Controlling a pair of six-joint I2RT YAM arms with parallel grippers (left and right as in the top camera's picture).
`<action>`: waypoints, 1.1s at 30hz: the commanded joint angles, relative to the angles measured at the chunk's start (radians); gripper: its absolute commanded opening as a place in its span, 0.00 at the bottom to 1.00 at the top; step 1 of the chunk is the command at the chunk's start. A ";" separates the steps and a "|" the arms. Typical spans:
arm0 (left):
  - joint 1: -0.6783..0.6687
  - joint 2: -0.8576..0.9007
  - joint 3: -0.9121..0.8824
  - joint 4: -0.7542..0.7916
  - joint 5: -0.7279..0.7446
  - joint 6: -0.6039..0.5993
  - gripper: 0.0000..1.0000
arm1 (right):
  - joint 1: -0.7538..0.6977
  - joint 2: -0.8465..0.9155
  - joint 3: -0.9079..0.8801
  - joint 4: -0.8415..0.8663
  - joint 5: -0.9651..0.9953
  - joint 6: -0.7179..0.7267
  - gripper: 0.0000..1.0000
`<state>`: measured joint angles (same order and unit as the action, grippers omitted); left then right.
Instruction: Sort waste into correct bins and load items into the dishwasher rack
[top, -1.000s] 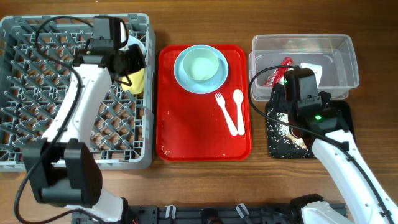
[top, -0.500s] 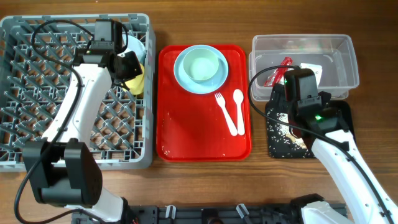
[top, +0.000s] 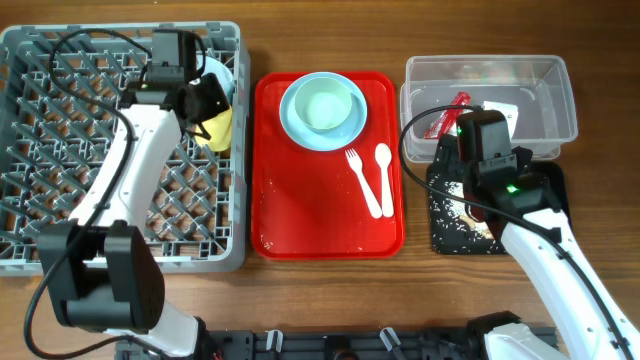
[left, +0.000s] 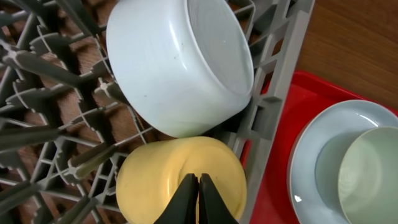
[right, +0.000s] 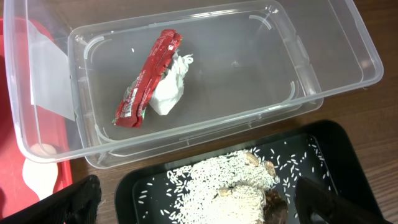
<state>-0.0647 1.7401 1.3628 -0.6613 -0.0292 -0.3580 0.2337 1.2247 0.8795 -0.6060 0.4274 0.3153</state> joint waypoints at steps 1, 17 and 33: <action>0.004 0.042 -0.070 0.029 -0.006 -0.017 0.04 | -0.002 0.000 0.009 0.002 0.017 0.000 1.00; 0.004 -0.076 -0.074 -0.128 -0.007 -0.024 0.04 | -0.002 0.000 0.009 0.002 0.017 0.000 1.00; -0.216 -0.192 0.025 0.065 0.261 -0.073 0.70 | -0.002 0.000 0.009 0.002 0.017 0.000 1.00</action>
<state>-0.2077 1.5124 1.3754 -0.6312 0.1665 -0.4297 0.2337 1.2247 0.8795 -0.6060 0.4274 0.3153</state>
